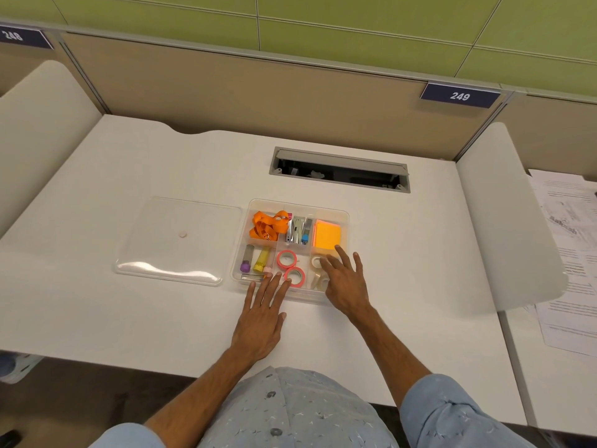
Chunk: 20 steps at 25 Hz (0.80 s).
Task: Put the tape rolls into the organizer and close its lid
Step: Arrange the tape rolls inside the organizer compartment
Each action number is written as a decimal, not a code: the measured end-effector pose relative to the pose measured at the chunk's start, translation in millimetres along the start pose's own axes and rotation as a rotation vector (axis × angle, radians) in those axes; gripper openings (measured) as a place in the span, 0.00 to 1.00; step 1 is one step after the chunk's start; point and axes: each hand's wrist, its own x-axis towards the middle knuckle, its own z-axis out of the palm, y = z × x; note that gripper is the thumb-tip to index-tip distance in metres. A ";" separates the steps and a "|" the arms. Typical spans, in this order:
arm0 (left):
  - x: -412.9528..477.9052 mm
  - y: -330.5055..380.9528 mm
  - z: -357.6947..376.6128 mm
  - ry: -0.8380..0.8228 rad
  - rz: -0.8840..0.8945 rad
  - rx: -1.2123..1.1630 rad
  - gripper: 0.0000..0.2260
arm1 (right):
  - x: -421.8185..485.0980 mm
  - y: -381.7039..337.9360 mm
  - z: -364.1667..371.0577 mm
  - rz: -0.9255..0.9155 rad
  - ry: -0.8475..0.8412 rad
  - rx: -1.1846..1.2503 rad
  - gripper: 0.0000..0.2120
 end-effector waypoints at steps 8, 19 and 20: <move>-1.0 -0.2 1.1 0.025 0.011 -0.021 0.31 | 6.5 4.0 -6.8 -0.091 0.029 0.034 0.17; -0.7 -1.0 2.6 0.016 0.008 -0.001 0.32 | 7.0 0.4 -10.4 0.187 0.188 0.093 0.14; -0.4 -0.3 2.4 0.017 0.010 -0.005 0.32 | 8.2 -1.7 -10.8 0.216 0.187 0.103 0.13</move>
